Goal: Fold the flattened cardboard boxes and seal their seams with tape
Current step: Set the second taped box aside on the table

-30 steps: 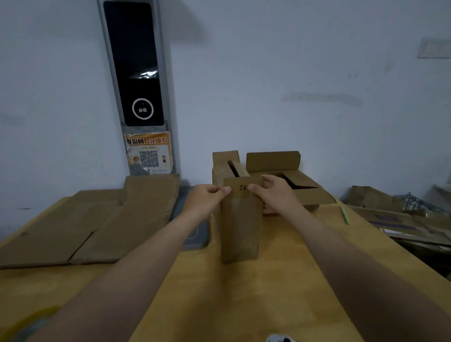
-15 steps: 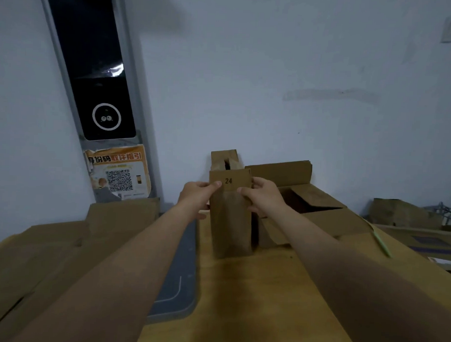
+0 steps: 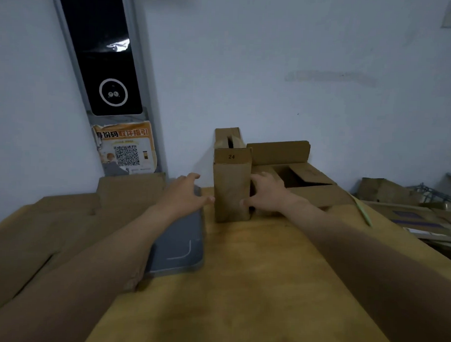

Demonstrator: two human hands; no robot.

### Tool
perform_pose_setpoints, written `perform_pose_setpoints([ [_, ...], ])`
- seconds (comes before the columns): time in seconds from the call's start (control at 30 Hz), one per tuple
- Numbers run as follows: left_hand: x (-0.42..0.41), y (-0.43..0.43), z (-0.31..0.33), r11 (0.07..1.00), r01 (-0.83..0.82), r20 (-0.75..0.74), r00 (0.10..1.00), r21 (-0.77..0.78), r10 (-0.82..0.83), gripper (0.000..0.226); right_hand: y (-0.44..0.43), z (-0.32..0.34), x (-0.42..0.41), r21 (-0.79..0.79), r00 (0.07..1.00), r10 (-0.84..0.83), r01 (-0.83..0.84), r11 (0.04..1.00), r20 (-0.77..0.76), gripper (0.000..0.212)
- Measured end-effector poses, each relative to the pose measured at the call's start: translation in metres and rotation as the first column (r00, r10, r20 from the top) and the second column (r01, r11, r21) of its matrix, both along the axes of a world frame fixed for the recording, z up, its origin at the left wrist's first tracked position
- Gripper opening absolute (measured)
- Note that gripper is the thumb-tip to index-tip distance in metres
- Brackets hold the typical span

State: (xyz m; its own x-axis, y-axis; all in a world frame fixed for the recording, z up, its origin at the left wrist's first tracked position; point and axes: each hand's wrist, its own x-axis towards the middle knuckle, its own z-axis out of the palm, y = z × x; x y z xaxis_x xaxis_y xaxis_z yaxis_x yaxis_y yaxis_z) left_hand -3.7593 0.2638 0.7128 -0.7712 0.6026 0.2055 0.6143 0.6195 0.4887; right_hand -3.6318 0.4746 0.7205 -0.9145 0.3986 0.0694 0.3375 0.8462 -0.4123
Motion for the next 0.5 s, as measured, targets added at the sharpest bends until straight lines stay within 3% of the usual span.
perform_pose_setpoints([
  [0.27,0.111,-0.092,-0.010,0.958,0.031,-0.228,0.969,-0.284,-0.099,0.082,-0.083,-0.014,0.106,-0.008,0.999,0.018,-0.018,1.000,0.050,0.089],
  [0.4,0.191,-0.119,-0.033,0.933,0.085,-0.187,0.970,-0.350,-0.159,0.079,-0.116,-0.037,0.193,-0.100,0.999,0.002,0.001,0.995,0.034,0.077],
  [0.5,0.240,-0.128,-0.056,0.908,0.112,-0.127,0.976,-0.404,-0.177,0.078,-0.130,-0.054,0.249,-0.102,0.993,0.025,-0.013,0.995,0.118,0.065],
])
